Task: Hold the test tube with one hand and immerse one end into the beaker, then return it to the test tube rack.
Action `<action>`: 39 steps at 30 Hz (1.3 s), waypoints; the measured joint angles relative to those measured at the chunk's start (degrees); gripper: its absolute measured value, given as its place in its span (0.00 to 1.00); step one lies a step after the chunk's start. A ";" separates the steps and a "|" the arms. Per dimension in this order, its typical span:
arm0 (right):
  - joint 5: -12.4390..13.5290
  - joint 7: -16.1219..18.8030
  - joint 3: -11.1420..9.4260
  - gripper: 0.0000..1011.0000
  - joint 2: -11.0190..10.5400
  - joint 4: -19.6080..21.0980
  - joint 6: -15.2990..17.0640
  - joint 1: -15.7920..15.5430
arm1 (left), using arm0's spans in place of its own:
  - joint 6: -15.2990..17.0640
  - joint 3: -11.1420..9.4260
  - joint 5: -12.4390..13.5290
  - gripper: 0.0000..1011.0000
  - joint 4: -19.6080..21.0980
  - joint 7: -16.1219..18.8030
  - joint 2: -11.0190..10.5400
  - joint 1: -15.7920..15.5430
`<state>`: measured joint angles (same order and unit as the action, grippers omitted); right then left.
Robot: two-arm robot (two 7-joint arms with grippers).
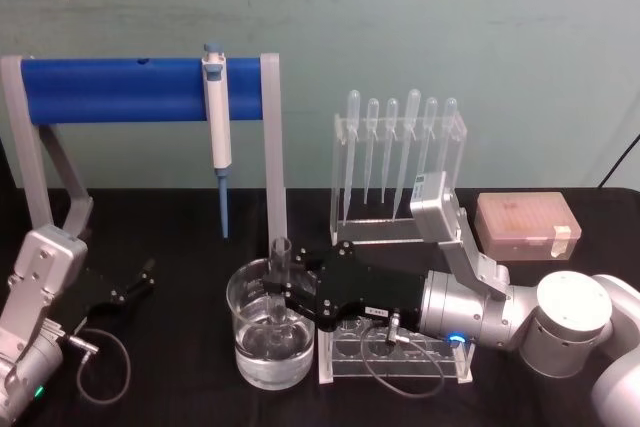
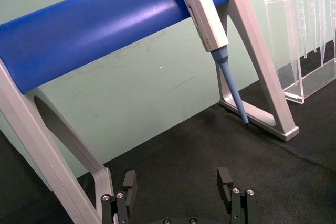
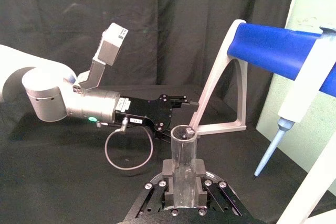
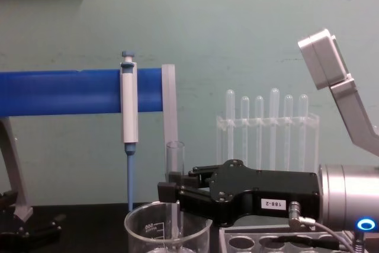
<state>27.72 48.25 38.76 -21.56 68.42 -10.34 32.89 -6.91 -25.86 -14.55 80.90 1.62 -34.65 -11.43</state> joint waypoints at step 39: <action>0.11 -0.03 -0.02 0.22 -0.06 0.08 0.10 0.09 | 0.00 0.00 0.00 0.99 0.00 0.00 0.00 0.00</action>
<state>27.83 48.22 38.74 -21.62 68.50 -10.24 32.98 -6.91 -25.86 -14.55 80.90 1.62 -34.65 -11.43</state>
